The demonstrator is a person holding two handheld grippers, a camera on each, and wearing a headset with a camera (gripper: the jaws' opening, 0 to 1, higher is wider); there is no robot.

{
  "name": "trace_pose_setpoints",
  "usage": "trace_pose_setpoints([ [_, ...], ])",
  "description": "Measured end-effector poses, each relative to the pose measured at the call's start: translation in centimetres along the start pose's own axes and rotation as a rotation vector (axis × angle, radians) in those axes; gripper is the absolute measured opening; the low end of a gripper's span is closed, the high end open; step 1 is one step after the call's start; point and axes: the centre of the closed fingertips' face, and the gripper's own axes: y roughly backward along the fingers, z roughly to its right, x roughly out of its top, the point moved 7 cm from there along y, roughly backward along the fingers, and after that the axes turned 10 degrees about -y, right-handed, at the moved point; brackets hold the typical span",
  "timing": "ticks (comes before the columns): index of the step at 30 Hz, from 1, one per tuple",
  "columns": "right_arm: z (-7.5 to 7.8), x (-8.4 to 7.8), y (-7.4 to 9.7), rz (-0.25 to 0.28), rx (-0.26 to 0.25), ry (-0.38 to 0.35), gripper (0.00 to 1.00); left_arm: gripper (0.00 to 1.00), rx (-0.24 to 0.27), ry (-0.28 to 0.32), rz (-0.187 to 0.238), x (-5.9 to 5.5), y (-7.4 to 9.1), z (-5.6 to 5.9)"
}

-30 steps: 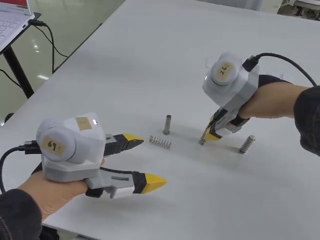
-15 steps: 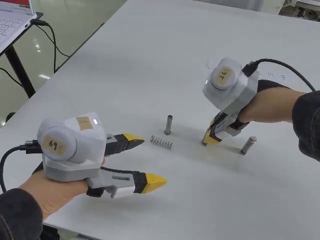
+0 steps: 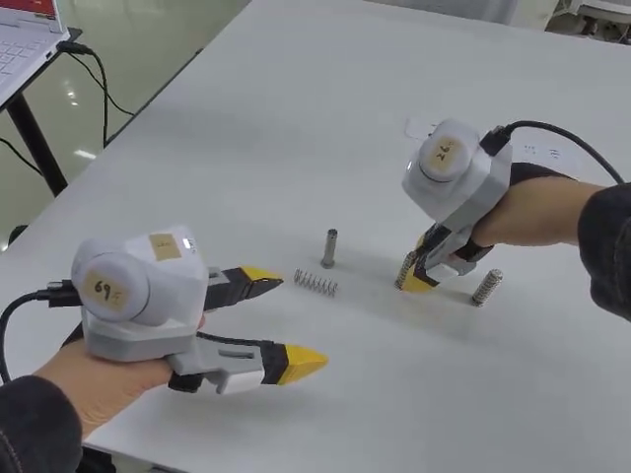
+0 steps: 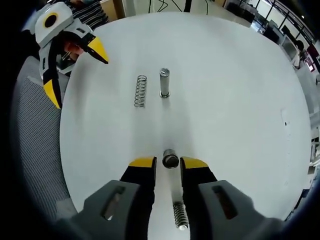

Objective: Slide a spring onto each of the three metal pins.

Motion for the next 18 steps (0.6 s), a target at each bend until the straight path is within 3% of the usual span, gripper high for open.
trace_pose_setpoints([
  [13,-0.8,0.8,1.1,0.037,-0.014,0.020,0.27,0.58,0.004,-0.002,0.001,0.2,0.2,0.1],
  [18,-1.7,2.2,1.9,0.081,-0.025,0.054,0.29,0.58,0.006,-0.003,0.001,0.3,0.3,0.3],
])
